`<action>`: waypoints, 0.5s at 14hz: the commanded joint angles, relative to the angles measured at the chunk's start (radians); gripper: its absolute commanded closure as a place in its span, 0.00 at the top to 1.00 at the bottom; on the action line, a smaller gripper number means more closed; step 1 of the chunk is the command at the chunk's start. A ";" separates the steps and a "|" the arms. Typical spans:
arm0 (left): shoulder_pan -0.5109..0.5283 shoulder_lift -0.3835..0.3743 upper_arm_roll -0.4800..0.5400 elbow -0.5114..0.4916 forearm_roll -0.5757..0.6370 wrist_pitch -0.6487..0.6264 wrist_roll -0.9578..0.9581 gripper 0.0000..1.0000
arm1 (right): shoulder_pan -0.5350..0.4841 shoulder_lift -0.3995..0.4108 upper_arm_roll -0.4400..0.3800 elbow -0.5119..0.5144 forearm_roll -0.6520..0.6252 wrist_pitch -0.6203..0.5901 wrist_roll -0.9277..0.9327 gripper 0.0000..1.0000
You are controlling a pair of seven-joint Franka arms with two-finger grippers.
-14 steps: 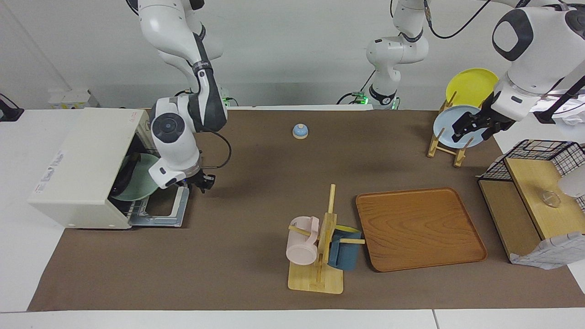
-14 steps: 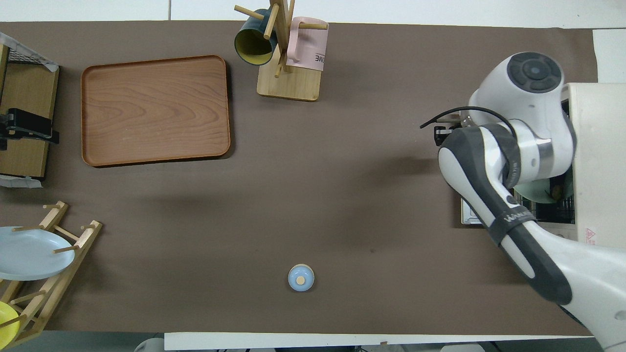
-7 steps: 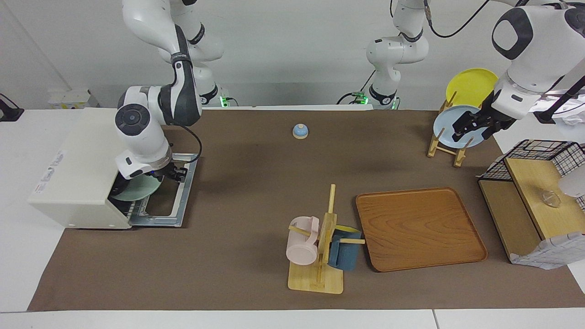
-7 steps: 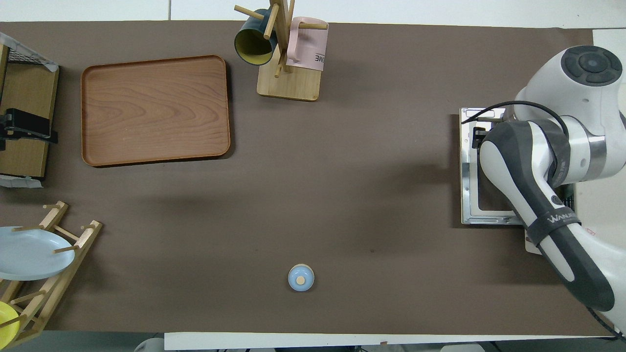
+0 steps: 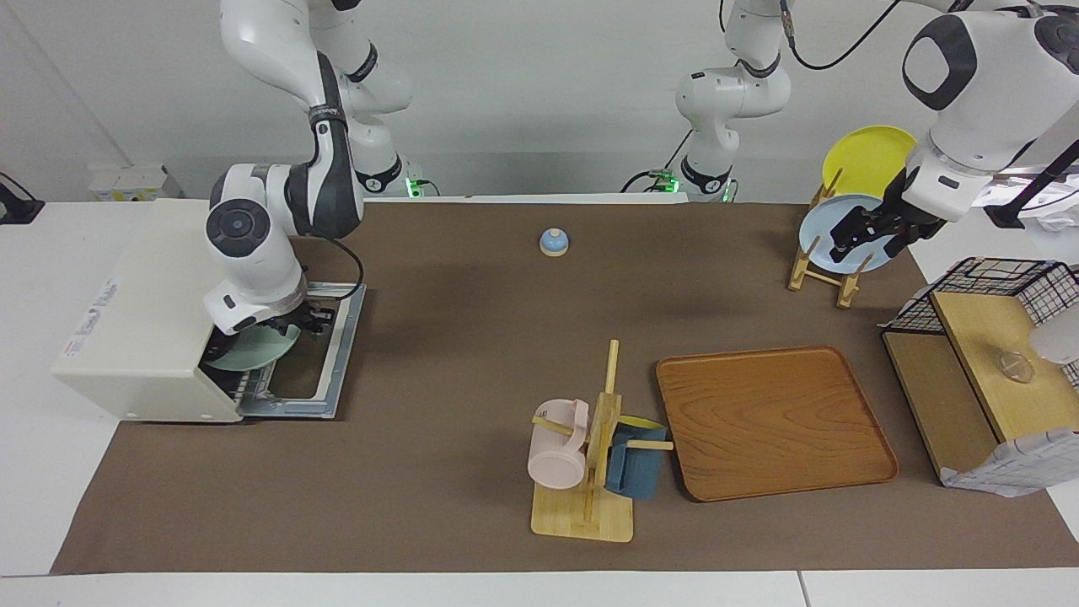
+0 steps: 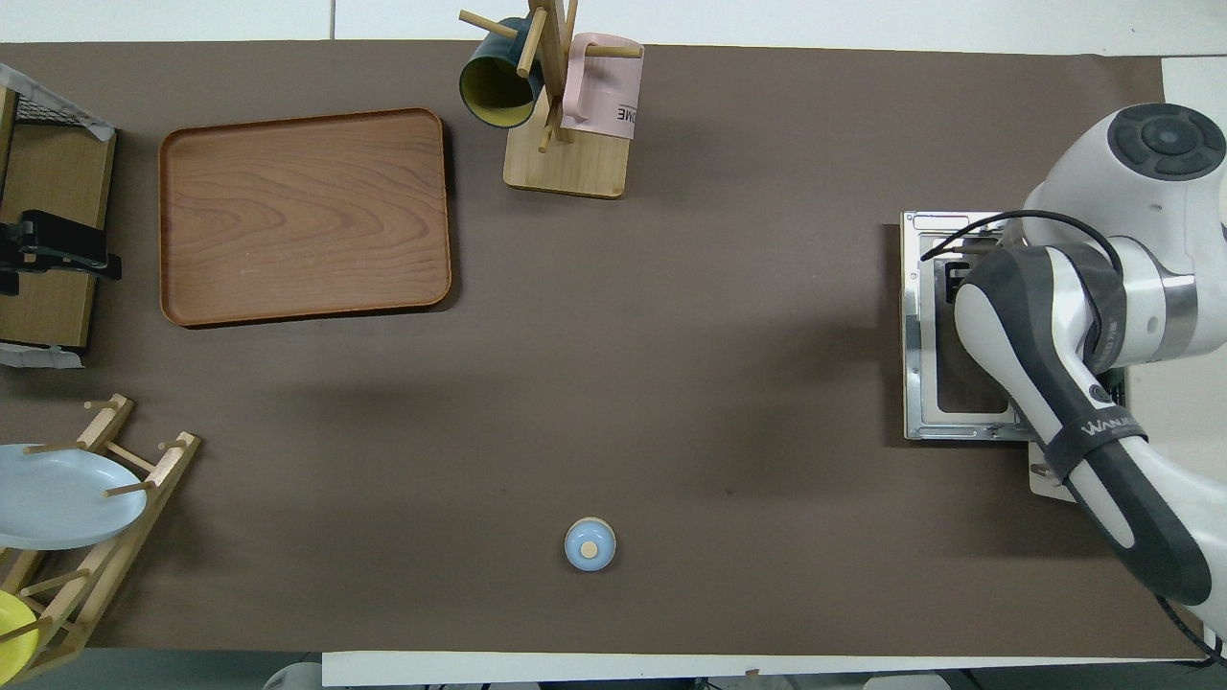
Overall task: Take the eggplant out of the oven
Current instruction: 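Reach into the oven and grasp the green plate with the right gripper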
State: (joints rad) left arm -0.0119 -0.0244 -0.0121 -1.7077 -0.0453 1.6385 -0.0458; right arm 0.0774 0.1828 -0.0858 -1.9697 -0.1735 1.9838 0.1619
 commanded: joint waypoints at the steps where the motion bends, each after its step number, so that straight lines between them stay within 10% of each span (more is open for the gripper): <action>1: -0.011 -0.034 0.003 -0.043 0.013 0.018 -0.020 1.00 | -0.019 -0.042 0.011 -0.077 -0.020 0.059 -0.056 0.38; 4: -0.011 -0.034 0.003 -0.043 0.013 0.017 -0.020 1.00 | -0.007 -0.040 0.012 -0.072 -0.078 0.059 -0.074 0.00; 7: -0.003 -0.035 0.003 -0.049 0.013 0.024 -0.017 1.00 | 0.044 -0.032 0.014 -0.051 -0.121 0.044 -0.074 0.00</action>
State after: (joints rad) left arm -0.0121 -0.0247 -0.0120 -1.7118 -0.0453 1.6385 -0.0477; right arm 0.0959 0.1561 -0.0765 -2.0078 -0.2688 2.0225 0.1084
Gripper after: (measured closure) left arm 0.000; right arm 0.956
